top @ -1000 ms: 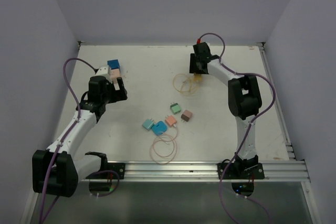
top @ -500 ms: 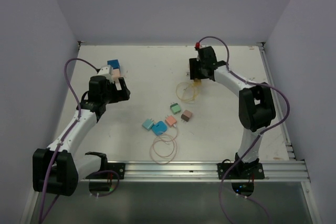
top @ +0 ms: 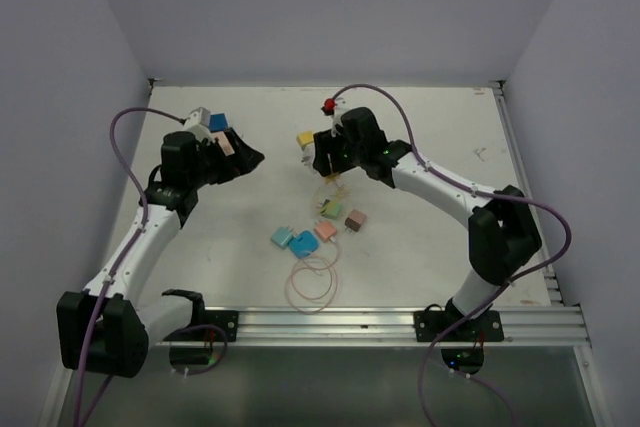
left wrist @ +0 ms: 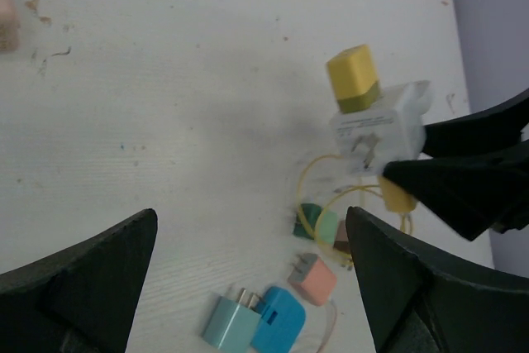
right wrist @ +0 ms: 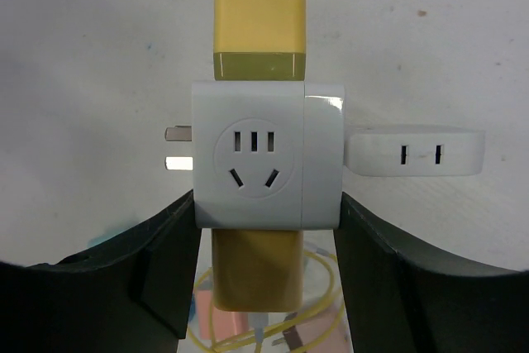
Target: Pull the plug off the socket
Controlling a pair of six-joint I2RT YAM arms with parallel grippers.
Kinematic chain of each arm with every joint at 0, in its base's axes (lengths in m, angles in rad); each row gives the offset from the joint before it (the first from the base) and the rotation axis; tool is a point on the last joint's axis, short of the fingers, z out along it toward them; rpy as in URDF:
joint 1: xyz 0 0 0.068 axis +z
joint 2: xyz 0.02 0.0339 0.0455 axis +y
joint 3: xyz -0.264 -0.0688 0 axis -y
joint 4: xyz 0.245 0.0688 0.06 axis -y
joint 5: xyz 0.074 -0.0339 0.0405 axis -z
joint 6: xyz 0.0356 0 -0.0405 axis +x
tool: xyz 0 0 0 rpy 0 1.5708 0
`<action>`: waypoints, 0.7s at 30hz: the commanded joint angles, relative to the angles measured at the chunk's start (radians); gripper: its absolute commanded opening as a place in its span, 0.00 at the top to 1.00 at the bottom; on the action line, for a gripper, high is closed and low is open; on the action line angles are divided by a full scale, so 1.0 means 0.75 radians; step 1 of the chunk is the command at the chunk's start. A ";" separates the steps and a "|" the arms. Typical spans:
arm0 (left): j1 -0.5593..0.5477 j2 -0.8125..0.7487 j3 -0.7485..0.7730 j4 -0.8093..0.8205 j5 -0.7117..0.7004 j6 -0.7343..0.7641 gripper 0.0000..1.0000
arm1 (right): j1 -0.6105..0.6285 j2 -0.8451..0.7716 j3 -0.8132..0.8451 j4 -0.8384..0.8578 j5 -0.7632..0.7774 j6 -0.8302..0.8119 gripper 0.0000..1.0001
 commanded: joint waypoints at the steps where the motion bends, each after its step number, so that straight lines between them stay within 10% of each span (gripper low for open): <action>1: -0.026 -0.061 0.048 0.138 0.131 -0.227 0.00 | 0.049 -0.121 -0.026 0.192 -0.048 0.074 1.00; 21: -0.424 0.107 -0.001 0.357 -0.247 -0.612 0.00 | 0.170 -0.287 -0.270 0.470 -0.079 0.322 1.00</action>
